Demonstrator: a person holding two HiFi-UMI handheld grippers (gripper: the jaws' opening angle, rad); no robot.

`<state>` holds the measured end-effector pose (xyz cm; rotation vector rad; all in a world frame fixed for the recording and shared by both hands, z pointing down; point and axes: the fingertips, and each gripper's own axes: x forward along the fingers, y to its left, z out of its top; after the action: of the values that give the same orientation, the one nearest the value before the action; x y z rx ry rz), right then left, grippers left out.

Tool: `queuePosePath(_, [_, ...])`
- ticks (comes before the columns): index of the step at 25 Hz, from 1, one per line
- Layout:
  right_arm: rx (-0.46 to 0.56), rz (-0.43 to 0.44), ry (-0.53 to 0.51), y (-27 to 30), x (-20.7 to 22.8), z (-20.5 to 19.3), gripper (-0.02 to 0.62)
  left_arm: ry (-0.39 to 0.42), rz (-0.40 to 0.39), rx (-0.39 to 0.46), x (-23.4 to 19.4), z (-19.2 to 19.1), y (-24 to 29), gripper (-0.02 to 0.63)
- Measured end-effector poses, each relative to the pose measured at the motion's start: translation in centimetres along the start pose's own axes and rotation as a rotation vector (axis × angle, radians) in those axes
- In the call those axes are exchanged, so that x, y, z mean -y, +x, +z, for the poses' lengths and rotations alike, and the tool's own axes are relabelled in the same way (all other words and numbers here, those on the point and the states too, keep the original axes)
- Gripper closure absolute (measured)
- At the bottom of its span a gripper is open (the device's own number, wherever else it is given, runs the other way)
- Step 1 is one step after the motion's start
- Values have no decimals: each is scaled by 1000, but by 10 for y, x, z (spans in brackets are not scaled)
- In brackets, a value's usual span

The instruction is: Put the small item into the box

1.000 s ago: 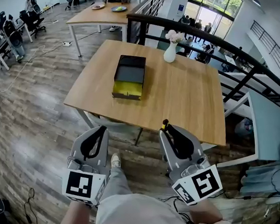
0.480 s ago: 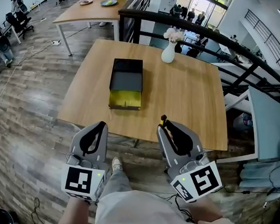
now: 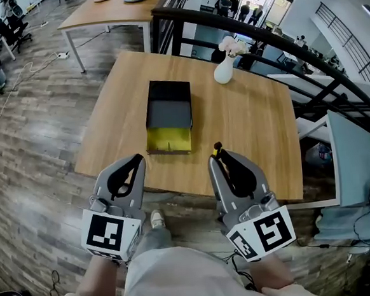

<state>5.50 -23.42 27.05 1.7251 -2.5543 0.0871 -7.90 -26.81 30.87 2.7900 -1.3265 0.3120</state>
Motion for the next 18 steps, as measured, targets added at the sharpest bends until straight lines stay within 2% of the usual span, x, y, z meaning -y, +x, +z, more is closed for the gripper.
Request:
queuePosePath(4, [-1, -25, -7, 30, -3, 4, 531, -12, -33, -1, -25, 2, 15, 603])
queuePosePath(9, [6, -55, -12, 55, -7, 6, 529, 30, -49, 11, -50, 4, 26, 603])
queuePosePath(12, [7, -69, -17, 67, -10, 10, 531, 18, -66, 20, -62, 7, 29, 603])
queuePosePath(18, [6, -84, -30, 82, -10, 16, 531, 23, -68, 35, -80, 16, 34, 603])
